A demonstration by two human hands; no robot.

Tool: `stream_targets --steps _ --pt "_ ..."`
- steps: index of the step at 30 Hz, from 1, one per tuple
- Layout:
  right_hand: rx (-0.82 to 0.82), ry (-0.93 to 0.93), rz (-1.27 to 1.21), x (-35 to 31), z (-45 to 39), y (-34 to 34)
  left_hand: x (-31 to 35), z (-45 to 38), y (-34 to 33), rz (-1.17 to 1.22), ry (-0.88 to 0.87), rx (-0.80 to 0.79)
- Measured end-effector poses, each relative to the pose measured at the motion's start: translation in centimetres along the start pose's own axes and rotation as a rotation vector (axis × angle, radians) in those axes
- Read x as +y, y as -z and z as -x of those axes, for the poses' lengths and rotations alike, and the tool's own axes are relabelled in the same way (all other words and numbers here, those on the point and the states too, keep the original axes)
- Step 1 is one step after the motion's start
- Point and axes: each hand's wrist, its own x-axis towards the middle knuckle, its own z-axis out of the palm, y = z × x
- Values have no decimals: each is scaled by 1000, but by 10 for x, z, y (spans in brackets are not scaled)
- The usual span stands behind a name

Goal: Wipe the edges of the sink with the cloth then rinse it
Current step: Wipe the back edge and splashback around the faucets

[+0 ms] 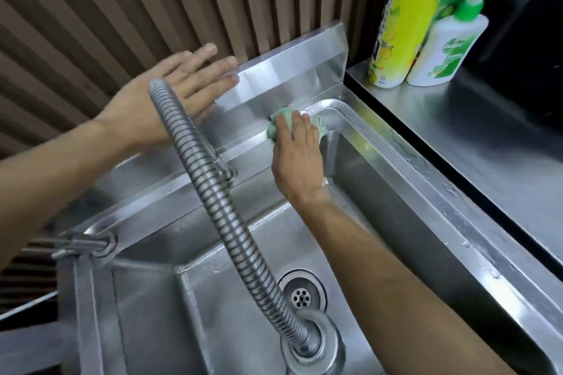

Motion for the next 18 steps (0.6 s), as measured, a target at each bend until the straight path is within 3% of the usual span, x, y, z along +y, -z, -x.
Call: stream_targets --steps 4,8,11,14,18 --pt "63 -4 -131 6 0 1 -7 -51 -23 -86 -230 -94" --pt "360 -187 -570 -14 -12 4 -1 -50 -37 -102 -220 -50" --pt "303 -140 -649 -45 -20 -7 -2 -51 -39 -111 -231 0" --pt "264 -371 -804 -60 -38 -17 -1 -48 -40 -102 -228 10" --pt "436 -579 -946 -42 -80 1 -2 -50 -41 -108 -230 14"
